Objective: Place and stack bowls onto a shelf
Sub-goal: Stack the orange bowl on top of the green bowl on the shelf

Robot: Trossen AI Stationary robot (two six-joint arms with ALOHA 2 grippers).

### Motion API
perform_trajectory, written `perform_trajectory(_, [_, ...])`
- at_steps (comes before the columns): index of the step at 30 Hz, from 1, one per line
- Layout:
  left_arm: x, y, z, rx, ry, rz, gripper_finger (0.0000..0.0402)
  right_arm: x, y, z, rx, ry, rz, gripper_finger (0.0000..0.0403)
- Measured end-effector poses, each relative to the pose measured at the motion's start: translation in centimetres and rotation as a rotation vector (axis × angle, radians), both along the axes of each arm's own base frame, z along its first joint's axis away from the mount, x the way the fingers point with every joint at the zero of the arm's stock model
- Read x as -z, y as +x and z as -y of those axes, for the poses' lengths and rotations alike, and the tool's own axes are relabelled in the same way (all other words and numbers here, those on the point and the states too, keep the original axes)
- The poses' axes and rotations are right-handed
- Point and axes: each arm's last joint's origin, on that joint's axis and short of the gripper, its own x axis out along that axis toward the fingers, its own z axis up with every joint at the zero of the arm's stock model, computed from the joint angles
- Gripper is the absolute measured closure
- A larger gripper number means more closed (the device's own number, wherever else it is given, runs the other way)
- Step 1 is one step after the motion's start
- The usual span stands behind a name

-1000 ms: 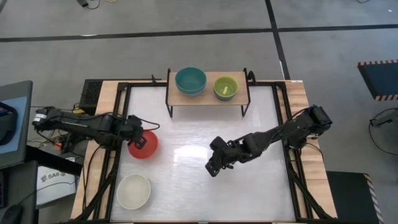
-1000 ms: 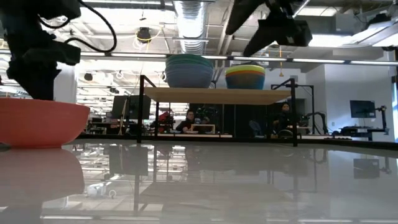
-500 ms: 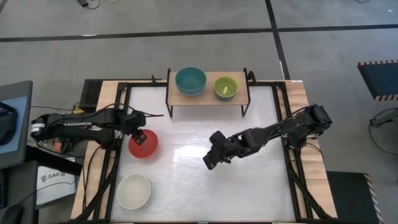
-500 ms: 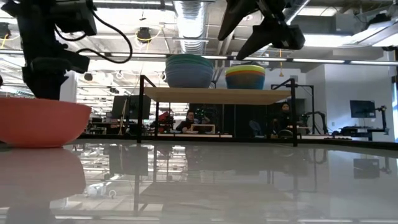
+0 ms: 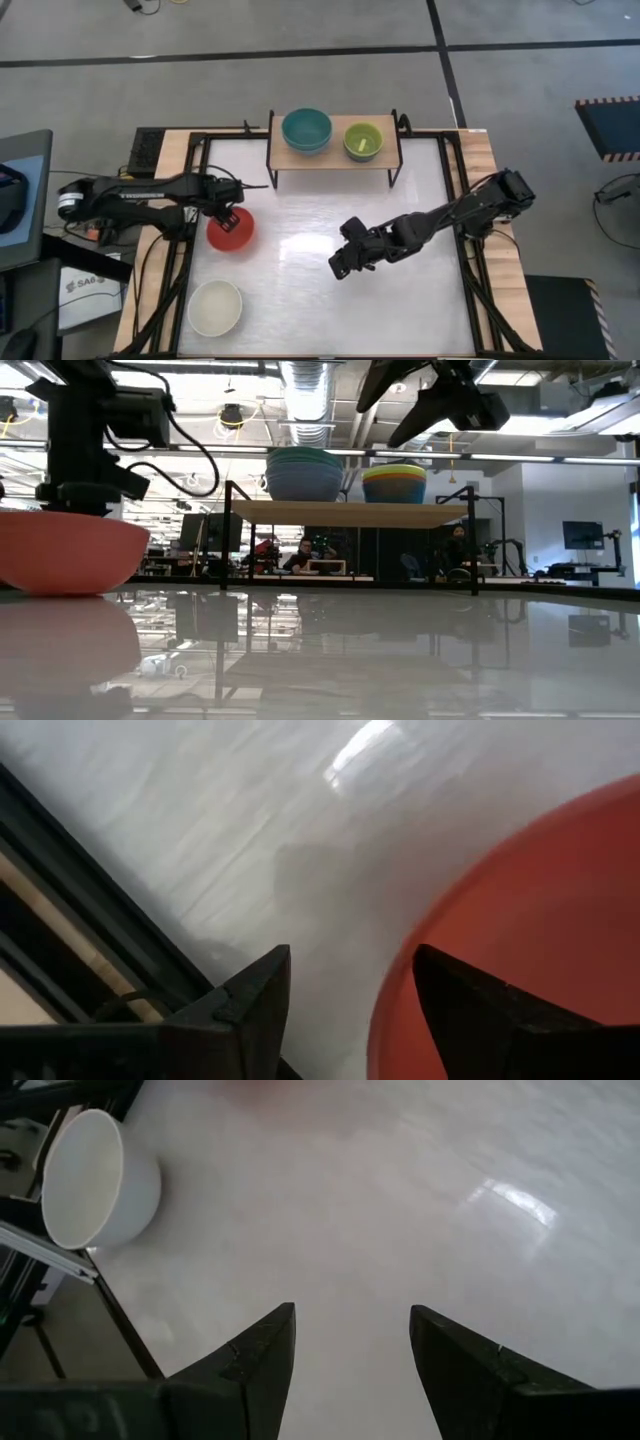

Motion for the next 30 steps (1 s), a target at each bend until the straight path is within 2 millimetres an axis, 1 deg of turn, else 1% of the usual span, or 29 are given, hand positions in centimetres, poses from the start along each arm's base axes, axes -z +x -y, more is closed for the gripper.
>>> perform_trajectory(5, [0.9,0.5,0.0,0.012,-0.050,-0.058,0.0209,0.0,-0.3,-0.7,-0.005,-0.022,0.007,0.0179])
perform_trajectory(10, [1.4,1.2,-0.2,0.027,-0.069,-0.054,0.0242,0.0,-0.4,-0.8,-0.010,-0.029,0.004,0.0179])
perform_trajectory(14, [1.6,1.9,-0.2,0.018,-0.088,-0.002,0.0286,0.1,-0.5,-1.0,-0.017,-0.034,-0.003,0.0179])
perform_trajectory(20, [1.4,1.9,-0.1,0.012,-0.105,0.021,0.0384,0.2,-1.0,-1.6,-0.037,-0.041,-0.027,0.0179])
perform_trajectory(22, [0.9,2.0,-0.1,0.007,-0.100,0.043,0.0392,0.3,-1.2,-1.7,-0.043,-0.047,-0.046,0.0179])
perform_trajectory(24, [0.0,2.2,-0.2,0.008,-0.080,0.082,0.0394,0.5,-1.5,-1.8,-0.047,-0.052,-0.072,0.0179])
perform_trajectory(26, [-1.4,2.3,-0.1,0.017,-0.049,0.126,0.0400,0.5,-1.6,-1.7,-0.049,-0.051,-0.089,0.0179])
perform_trajectory(30, [-5.0,2.7,0.4,0.120,0.060,0.250,0.0401,0.4,-1.7,-1.4,-0.052,-0.040,-0.106,0.0179])
